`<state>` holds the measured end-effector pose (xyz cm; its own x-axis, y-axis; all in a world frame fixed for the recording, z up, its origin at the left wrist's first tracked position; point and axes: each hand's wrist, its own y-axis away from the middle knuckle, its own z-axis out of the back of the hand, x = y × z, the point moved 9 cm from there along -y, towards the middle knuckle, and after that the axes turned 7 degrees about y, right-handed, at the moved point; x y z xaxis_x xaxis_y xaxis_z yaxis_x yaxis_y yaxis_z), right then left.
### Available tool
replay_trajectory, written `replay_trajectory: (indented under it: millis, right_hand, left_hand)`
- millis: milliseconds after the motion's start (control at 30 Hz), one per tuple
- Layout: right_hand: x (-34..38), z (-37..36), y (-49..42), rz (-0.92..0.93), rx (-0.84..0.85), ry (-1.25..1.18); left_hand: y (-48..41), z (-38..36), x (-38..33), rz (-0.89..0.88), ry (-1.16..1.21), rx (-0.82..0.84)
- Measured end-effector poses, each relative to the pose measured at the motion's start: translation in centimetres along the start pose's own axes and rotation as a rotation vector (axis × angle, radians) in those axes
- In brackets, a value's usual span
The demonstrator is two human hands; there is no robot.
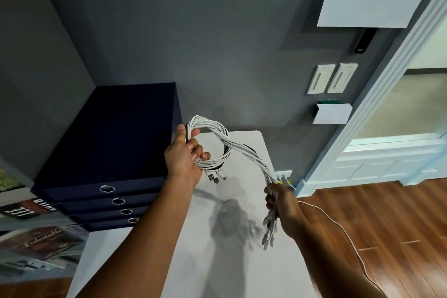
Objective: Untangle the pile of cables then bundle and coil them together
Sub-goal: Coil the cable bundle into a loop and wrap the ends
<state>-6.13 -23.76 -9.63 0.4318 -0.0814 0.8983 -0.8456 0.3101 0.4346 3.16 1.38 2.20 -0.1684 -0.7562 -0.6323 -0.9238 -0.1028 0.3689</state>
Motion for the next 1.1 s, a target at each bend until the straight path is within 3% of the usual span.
replay_trajectory:
  millis: [167, 400, 500, 600, 667, 767, 967, 1100]
  right_hand:
    - [-1.8, -1.5, 1.9, -0.172, 0.243, -0.151]
    - [-3.6, -1.4, 2.5, -0.313, 0.341, -0.082]
    - [-2.4, -0.9, 2.2, -0.136, 0.206, 0.230]
    - [1.0, -1.1, 3.2, 0.295, 0.057, 0.653]
    - [2.4, -1.8, 5.0, 0.542, 0.084, 0.755]
    - [2.4, -2.7, 6.5, 0.737, 0.205, 0.815]
    - [2.7, -0.1, 6.0, 0.858, -0.080, 0.958]
    - [1.7, 2.9, 2.7, 0.580, -0.101, 0.620]
  left_hand:
    - [-0.2, 0.0, -0.8, -0.028, 0.004, -0.003]
    - [0.2, 0.1, -0.8, -0.043, -0.044, -0.020]
    - [0.6, -0.3, -0.6, -0.072, -0.077, -0.017]
    - [0.7, -0.6, -0.9, -0.100, -0.087, -0.031]
    - [0.6, -1.1, -1.2, -0.111, -0.081, -0.033]
    - [0.6, -1.8, -1.7, -0.124, -0.076, -0.030]
    - [0.6, -1.4, -2.1, -0.129, -0.053, -0.058]
    - [0.9, -0.7, -1.9, -0.123, -0.035, -0.058]
